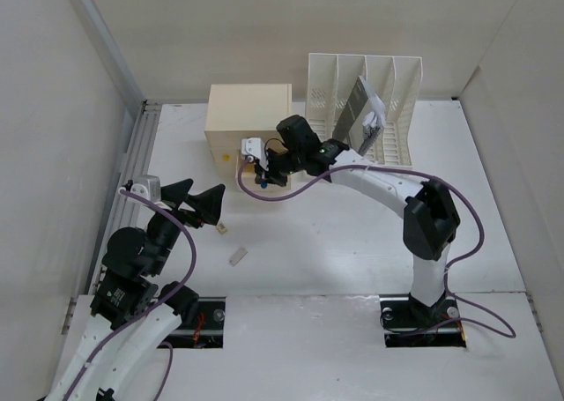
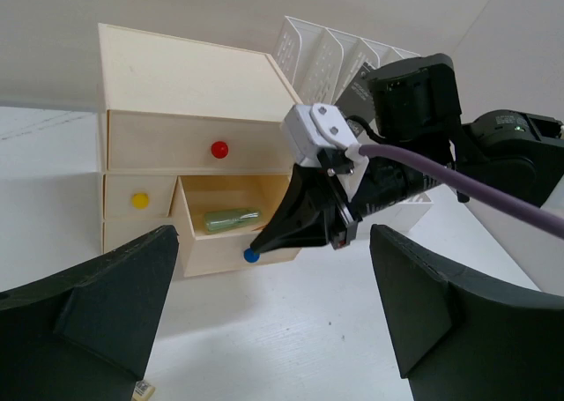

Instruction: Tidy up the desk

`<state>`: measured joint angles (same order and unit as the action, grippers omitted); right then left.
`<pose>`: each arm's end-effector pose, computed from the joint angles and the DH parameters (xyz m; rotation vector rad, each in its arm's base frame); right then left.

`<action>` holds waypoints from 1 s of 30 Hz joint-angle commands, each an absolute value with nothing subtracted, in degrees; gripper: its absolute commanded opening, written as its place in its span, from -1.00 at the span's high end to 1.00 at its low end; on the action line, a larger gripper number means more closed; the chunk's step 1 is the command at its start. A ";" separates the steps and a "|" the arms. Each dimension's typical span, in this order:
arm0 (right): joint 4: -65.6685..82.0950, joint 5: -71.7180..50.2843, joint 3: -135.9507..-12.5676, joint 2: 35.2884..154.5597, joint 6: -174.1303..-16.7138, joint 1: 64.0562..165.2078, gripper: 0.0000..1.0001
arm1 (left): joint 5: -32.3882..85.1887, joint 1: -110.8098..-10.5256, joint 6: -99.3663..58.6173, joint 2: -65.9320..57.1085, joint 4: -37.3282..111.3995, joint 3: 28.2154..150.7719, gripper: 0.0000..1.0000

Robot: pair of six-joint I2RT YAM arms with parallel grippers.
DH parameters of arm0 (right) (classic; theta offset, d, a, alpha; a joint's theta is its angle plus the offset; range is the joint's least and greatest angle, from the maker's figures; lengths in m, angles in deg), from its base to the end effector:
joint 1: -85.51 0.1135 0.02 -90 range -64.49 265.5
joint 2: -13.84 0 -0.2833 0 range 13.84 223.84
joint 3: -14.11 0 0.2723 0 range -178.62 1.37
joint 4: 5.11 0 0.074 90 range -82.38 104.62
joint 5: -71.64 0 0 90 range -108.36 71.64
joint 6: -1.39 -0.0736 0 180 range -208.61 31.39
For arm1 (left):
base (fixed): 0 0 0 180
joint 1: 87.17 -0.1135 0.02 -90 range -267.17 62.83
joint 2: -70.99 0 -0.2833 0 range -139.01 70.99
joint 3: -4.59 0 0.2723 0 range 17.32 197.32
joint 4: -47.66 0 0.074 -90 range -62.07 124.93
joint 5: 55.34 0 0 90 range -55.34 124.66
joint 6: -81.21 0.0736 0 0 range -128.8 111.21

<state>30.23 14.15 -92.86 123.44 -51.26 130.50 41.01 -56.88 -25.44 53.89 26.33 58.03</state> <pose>0.3216 0.3774 0.2842 -1.6679 1.4362 0.7048 0.0997 -0.0488 0.3963 0.0626 1.3352 -0.6242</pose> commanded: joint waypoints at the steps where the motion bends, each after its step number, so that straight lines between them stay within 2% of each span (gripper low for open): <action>1: 34.78 21.98 -91.70 120.72 -48.45 130.86 1.00 | 41.43 -56.76 -25.58 54.47 27.99 57.93 -0.77; 5: 34.78 24.27 -89.86 118.62 -46.68 130.86 1.00 | 41.43 -56.76 -25.58 54.47 27.99 57.93 -0.77; 10: 34.43 18.83 -90.73 120.02 -47.21 130.86 1.00 | 41.43 -56.76 -25.58 54.47 27.99 57.93 -0.77; 14: 26.10 4.18 -88.46 121.06 -56.41 130.86 1.00 | 41.43 -56.76 -25.58 54.47 27.99 57.93 -0.77; 23: 18.35 -24.21 -89.86 124.67 -61.89 132.00 1.00 | 41.96 -56.76 -25.58 54.47 27.99 57.93 -0.77; 30: 14.57 -33.11 -91.35 127.48 -62.59 132.00 1.00 | 42.57 -56.76 -32.16 53.42 29.13 56.09 -0.77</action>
